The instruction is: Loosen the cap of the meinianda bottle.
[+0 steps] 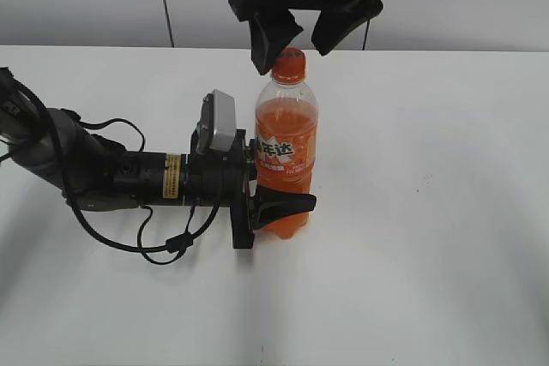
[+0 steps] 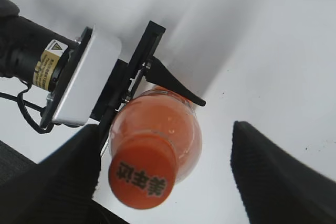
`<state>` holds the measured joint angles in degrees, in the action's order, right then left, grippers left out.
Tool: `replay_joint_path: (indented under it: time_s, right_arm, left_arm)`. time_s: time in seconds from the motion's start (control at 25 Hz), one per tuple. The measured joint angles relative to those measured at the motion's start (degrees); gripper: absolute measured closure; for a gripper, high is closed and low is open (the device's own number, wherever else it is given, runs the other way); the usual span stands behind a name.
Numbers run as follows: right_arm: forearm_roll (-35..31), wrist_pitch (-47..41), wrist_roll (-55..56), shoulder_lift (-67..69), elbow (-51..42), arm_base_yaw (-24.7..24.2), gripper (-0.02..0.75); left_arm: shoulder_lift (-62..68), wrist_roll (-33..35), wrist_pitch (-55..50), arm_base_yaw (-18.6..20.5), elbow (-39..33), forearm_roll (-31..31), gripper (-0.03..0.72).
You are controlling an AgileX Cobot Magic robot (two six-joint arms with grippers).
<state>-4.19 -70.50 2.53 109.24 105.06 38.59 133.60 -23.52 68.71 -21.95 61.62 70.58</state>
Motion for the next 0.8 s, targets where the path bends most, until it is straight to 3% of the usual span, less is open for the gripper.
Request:
replay_joint_path:
  time_s: [0.56,0.8]
  right_arm:
    - [-0.5,0.1,-0.7,0.0,-1.9,0.0,0.166]
    - [-1.4,0.1,-0.7,0.0,-1.9,0.0,0.26]
  left_arm:
    - [0.0,0.0,0.0,0.0,0.0,0.0,0.297]
    - [0.0,0.0,0.0,0.0,0.0,0.0,0.297]
